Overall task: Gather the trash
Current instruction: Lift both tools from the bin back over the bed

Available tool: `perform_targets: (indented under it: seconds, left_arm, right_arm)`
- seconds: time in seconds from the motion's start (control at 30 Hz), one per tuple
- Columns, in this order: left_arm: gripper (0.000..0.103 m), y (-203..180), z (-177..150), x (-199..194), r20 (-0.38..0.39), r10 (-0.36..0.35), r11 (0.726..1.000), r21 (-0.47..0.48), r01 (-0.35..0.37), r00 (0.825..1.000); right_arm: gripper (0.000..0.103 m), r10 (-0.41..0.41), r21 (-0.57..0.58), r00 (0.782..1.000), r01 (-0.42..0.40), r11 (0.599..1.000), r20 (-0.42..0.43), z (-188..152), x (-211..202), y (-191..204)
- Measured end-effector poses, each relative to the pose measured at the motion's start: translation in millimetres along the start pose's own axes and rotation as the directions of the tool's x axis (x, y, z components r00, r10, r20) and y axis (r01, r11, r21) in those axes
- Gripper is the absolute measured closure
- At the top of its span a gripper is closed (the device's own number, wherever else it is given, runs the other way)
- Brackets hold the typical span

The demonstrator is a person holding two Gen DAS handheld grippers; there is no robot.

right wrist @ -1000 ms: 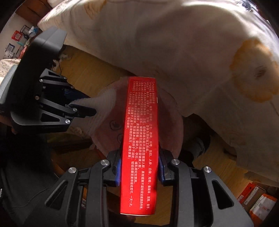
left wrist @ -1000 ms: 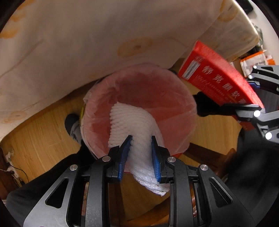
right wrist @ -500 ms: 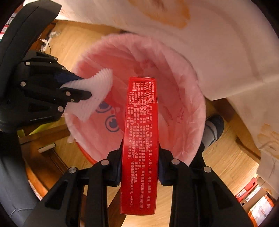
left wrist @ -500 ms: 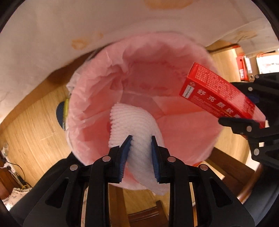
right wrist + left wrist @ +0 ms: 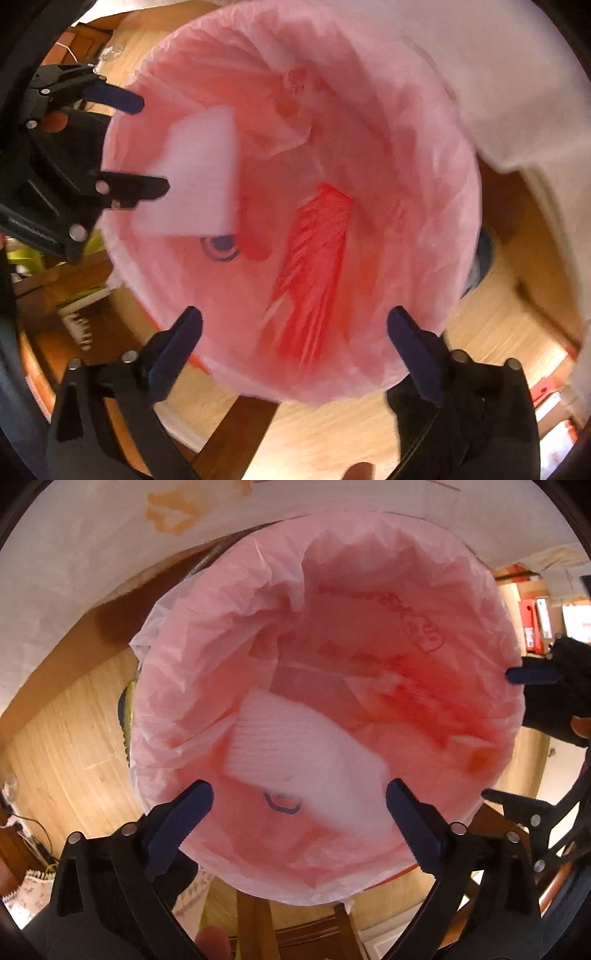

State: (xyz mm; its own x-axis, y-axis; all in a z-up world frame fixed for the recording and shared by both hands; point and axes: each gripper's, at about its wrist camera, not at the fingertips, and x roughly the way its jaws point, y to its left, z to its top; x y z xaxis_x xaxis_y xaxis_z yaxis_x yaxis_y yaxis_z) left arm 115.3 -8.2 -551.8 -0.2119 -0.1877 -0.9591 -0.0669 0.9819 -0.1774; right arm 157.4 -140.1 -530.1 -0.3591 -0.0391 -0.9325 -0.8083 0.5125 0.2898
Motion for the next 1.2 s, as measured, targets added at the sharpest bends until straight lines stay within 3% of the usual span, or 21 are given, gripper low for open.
perform_targets:
  seconds: [0.43,0.53,0.87,1.0,1.2]
  left_arm:
    - [0.006,7.4,-4.4,-32.7,0.055,-0.001,1.0,-0.013,0.002,0.998]
    - [0.006,9.4,-9.5,-54.2,0.097,-0.018,1.0,-0.018,0.02,0.995]
    - [0.006,-18.9,-41.9,-170.5,0.24,-0.062,0.993,0.111,0.036,0.969]
    - [0.006,-25.0,-51.7,-222.7,0.321,-0.096,0.99,0.133,0.055,0.942]
    - [0.006,-20.2,-47.1,-306.1,0.467,-0.078,0.991,0.132,0.018,0.881]
  right_arm:
    - [0.005,-0.007,0.015,0.999,0.006,1.0,0.043,-4.8,-23.8,-7.4]
    - [0.005,-0.004,0.016,0.997,0.002,1.0,0.074,-6.1,-37.1,-6.2]
    - [0.005,0.025,-0.008,0.978,-0.024,1.0,0.207,-15.9,-112.5,11.4]
    - [0.005,0.035,-0.005,0.965,-0.035,0.999,0.261,-21.5,-149.4,18.0]
    - [0.005,0.054,0.03,0.93,-0.069,0.997,0.364,-32.2,-213.1,20.1]
